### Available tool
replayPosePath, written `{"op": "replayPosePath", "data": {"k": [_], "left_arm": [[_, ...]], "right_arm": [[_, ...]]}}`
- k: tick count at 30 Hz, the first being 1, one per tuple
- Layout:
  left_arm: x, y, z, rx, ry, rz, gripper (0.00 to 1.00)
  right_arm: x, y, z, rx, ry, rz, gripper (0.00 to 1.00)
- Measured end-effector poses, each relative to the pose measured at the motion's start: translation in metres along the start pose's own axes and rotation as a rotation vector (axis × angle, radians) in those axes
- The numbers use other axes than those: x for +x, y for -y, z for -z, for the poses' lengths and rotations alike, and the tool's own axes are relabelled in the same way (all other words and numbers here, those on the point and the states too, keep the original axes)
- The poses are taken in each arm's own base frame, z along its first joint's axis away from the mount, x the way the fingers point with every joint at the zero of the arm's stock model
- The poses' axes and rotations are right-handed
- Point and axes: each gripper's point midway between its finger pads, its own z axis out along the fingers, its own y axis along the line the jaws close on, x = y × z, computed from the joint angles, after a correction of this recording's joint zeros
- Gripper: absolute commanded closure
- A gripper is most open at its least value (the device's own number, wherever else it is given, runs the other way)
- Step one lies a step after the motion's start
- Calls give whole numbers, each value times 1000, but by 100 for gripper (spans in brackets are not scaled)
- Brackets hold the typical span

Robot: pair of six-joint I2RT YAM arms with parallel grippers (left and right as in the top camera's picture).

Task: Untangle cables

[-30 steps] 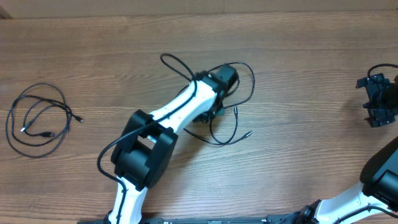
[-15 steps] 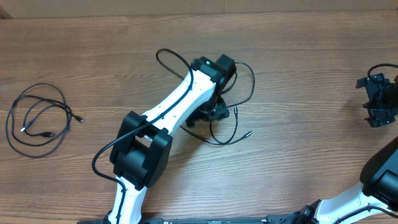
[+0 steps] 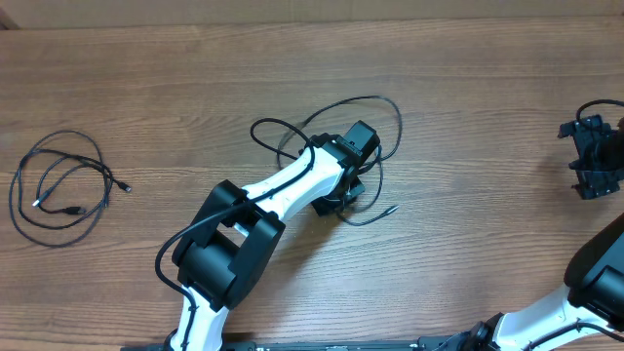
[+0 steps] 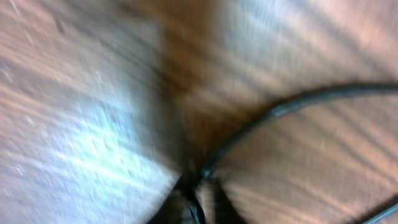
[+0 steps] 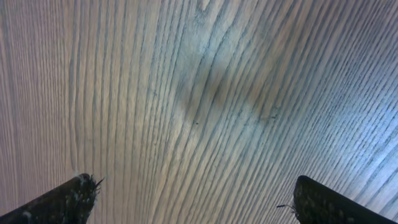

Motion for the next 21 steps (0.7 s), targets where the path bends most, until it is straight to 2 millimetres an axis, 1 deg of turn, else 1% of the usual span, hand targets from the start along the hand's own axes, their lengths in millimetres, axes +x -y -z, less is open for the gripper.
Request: {"op": "replayPosePath", "data": {"k": [5,8,10,13,16,21], "left_arm": [[-31,-8,1,-28,114,-18,96],[-49,-17,1,-57,146,-83,96],[-56,-22,2,-71,146,-130,96],[-60,-27,1,-75,117,-236,96],[-61,-26,2,-57,77,-339,96],[-61,-29,4,-58,19,-444,96]], "right_arm": [[0,0,0,0,0,0,0],[0,0,0,1,0,0,0],[0,0,0,0,0,0,0],[0,0,0,0,0,0,0],[0,0,0,0,0,0,0],[0,0,0,0,1,0,0]]}}
